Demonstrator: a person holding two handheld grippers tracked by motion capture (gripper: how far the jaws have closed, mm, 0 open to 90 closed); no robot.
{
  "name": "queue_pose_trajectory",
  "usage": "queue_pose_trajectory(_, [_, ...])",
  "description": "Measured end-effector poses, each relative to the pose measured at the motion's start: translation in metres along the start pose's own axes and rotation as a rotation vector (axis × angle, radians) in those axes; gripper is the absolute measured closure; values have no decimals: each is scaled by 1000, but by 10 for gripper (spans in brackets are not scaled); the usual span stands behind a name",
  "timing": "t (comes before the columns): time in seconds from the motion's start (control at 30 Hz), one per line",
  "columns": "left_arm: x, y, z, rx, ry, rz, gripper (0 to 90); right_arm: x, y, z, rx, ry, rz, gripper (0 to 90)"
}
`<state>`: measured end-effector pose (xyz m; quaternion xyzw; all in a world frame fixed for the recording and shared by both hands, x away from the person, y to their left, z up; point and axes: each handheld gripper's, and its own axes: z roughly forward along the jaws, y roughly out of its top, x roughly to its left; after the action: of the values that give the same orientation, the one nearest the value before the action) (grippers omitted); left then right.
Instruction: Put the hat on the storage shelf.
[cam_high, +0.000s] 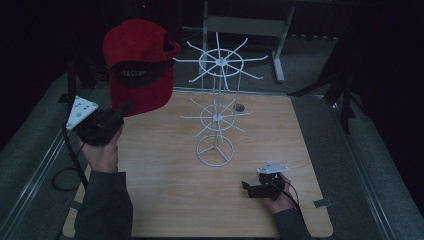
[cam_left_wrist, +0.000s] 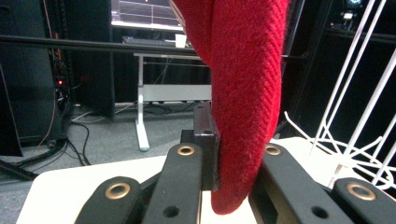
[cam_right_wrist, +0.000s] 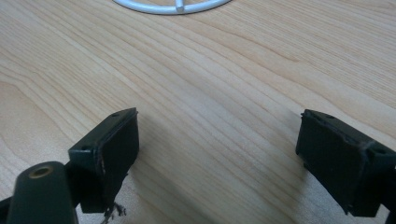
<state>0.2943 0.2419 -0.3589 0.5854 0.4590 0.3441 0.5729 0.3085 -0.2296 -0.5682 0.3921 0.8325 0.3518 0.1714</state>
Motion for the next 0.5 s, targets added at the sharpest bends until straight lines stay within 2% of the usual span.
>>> queue_pose_trajectory(0.5, [-7,12,18,-2,-1,23,860,0,0,0,0,0,0,131])
